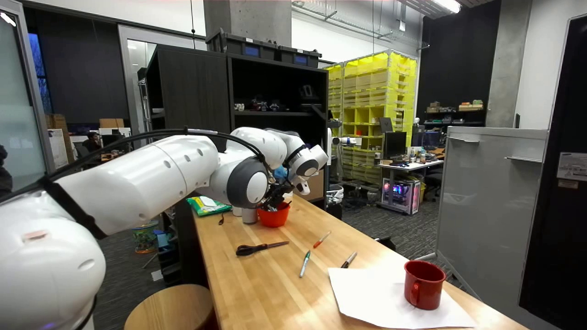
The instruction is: Remove one marker from the orange bowl
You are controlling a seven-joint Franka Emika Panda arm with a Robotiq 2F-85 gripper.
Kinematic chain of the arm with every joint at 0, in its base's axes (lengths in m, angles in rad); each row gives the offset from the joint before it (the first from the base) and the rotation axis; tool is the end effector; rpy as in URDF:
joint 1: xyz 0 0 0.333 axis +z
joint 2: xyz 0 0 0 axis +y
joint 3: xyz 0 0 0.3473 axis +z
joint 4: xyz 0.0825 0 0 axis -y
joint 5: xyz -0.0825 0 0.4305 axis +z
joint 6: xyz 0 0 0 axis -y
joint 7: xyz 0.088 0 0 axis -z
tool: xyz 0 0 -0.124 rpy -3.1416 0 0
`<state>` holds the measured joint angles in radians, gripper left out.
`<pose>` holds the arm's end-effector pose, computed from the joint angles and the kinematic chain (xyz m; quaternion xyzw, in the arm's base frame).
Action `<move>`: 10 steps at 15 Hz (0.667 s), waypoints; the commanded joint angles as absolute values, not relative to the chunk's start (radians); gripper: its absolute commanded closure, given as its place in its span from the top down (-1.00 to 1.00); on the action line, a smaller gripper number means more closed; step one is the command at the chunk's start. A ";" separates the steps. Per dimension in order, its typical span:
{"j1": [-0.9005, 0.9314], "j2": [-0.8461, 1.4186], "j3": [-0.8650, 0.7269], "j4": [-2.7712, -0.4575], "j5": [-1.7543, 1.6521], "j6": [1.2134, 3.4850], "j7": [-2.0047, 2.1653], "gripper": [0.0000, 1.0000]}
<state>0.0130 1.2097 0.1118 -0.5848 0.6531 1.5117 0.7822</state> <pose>0.8423 0.1314 0.2561 -0.8525 0.3460 0.2715 0.2825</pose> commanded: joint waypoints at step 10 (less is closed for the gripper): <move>0.020 1.254 0.120 -0.526 0.626 1.448 0.825 0.47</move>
